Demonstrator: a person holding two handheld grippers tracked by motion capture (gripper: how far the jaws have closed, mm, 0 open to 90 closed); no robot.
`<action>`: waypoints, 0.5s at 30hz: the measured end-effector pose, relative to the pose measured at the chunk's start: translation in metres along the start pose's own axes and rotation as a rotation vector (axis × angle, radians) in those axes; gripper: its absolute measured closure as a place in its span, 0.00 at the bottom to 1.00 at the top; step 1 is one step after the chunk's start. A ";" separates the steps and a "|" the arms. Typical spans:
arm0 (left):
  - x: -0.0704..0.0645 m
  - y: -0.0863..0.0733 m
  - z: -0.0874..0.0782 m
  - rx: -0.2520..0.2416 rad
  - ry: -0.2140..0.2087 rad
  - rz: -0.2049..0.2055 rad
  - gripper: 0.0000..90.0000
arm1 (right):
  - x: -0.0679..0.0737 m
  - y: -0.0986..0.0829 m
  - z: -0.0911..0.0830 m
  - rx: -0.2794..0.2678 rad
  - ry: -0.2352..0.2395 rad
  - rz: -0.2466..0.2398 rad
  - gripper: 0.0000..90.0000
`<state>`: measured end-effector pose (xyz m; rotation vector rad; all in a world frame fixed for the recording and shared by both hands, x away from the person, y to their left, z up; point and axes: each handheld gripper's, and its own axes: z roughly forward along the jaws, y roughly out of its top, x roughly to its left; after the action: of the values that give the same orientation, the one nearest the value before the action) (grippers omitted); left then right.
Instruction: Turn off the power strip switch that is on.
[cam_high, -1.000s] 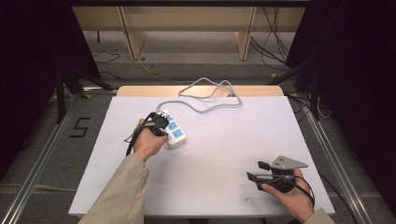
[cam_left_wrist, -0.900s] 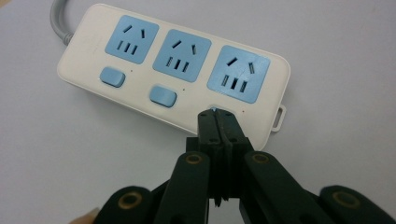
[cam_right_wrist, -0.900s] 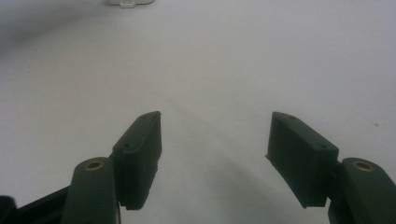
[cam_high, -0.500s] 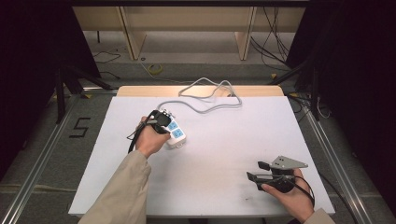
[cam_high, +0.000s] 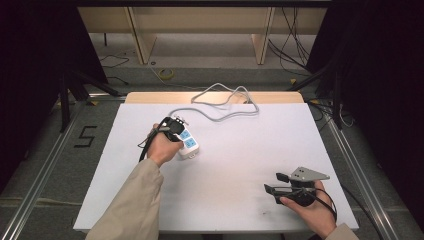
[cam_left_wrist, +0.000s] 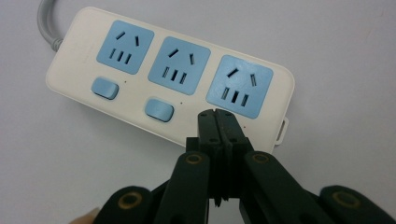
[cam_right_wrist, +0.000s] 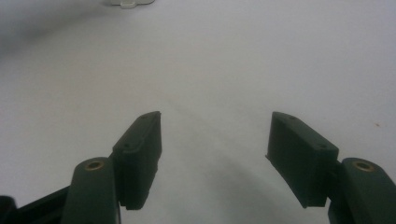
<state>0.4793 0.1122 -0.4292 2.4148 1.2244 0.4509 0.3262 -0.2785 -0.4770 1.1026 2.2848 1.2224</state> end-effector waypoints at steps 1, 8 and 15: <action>-0.001 0.001 0.000 -0.002 0.000 -0.004 1.00 | 0.000 0.000 0.000 0.000 0.000 0.000 0.40; -0.001 0.003 0.005 0.010 0.000 -0.001 1.00 | 0.000 0.000 0.000 -0.001 0.002 0.000 0.40; -0.002 0.004 0.007 0.020 -0.004 0.001 1.00 | 0.000 0.000 0.000 0.000 0.002 0.000 0.40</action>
<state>0.4846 0.1071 -0.4336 2.4324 1.2314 0.4355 0.3263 -0.2786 -0.4769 1.1020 2.2861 1.2247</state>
